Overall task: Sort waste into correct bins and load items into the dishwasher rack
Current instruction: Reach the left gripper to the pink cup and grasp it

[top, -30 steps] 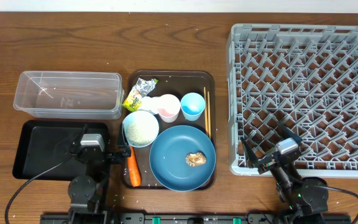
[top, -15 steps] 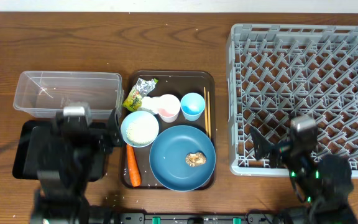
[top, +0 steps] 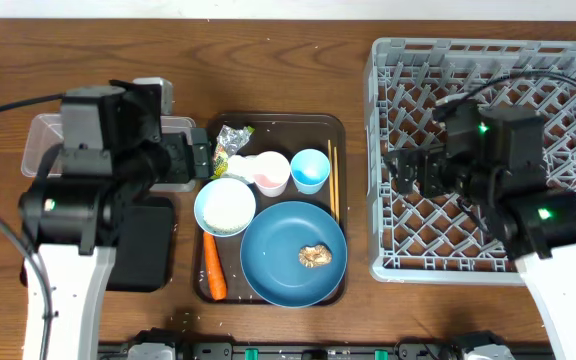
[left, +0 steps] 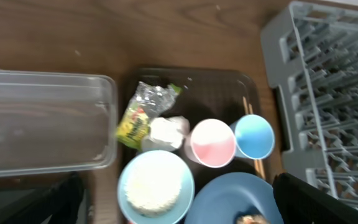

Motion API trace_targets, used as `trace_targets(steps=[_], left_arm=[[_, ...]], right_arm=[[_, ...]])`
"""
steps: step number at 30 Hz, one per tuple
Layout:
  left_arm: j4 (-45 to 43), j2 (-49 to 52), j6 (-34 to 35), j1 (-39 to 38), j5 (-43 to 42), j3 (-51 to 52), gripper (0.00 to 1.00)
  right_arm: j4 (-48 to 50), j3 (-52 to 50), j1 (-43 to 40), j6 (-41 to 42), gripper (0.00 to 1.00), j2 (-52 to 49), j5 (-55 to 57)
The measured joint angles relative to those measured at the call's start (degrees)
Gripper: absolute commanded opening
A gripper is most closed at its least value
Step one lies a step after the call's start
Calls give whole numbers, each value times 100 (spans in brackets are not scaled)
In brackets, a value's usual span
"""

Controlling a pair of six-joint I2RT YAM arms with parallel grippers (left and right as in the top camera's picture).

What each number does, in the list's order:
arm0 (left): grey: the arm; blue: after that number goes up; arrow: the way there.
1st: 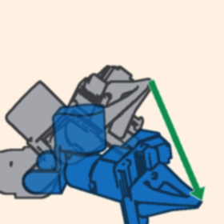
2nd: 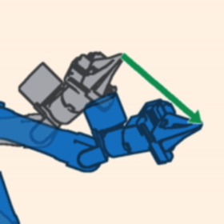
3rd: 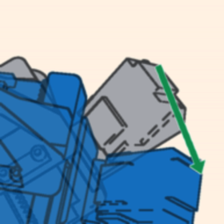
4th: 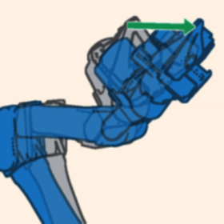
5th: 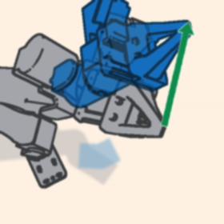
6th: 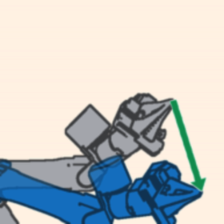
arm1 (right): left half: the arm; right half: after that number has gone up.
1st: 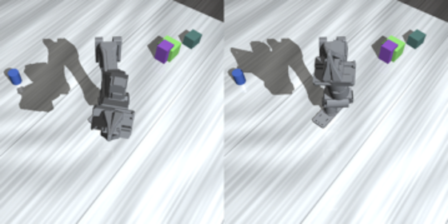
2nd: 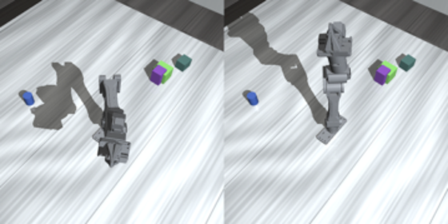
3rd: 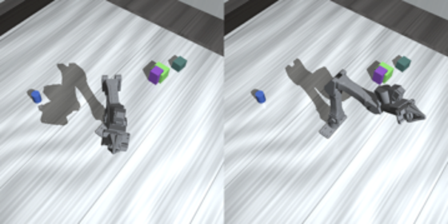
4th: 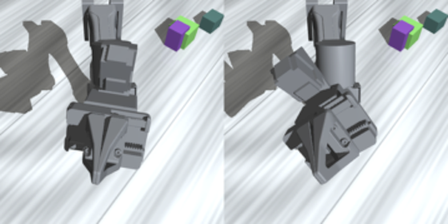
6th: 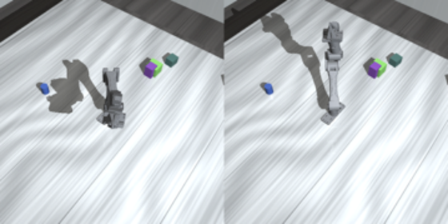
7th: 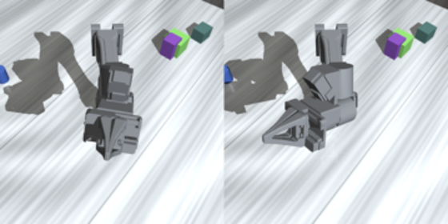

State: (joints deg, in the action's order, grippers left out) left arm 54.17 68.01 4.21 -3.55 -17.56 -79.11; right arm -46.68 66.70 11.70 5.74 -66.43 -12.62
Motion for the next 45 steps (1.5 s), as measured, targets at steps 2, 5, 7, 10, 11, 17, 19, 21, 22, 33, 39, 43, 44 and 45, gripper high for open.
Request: trace_targets(steps=[2,5,7,10,11,17,19,21,22,33,39,43,44,45], left_arm=[[-57,155,55,-2,-186,0,98],[-61,433,160,-122,-326,0,98],[-66,640,186,-306,-293,-2,98],[-72,1029,254,-654,-28,-4,97],[-76,1226,326,-800,162,-4,91],[-168,2223,660,-1228,750,-4,65],[-177,2522,800,-1283,914,-4,65],[-243,2828,911,-1296,1049,-4,64],[-297,2940,938,-1296,1067,-4,64],[-713,3829,1106,-1311,1003,-4,40],[-756,4105,1106,-1311,984,-4,13],[-769,4122,1097,-1320,850,-42,6],[-761,4096,1097,-1338,874,-55,6],[-726,4085,1099,-1340,876,-55,6]], right_arm=[[-48,0,-2,170,99,-166,42],[-162,0,-131,509,99,-339,299],[-216,0,-275,715,99,-404,516],[-227,0,-439,894,99,-439,704],[-243,0,-474,935,99,-437,748],[-391,0,-494,1043,97,-437,885],[-411,0,-494,1058,96,-437,933],[-411,0,-494,1062,95,-437,966],[-413,0,-494,1064,95,-437,970],[-411,0,-494,1067,95,-437,1014],[-409,0,-494,1069,95,-437,1119],[-413,0,-494,1075,94,-437,1139],[-431,0,-494,1078,94,-437,1141],[-442,0,-494,1080,94,-437,1141]])
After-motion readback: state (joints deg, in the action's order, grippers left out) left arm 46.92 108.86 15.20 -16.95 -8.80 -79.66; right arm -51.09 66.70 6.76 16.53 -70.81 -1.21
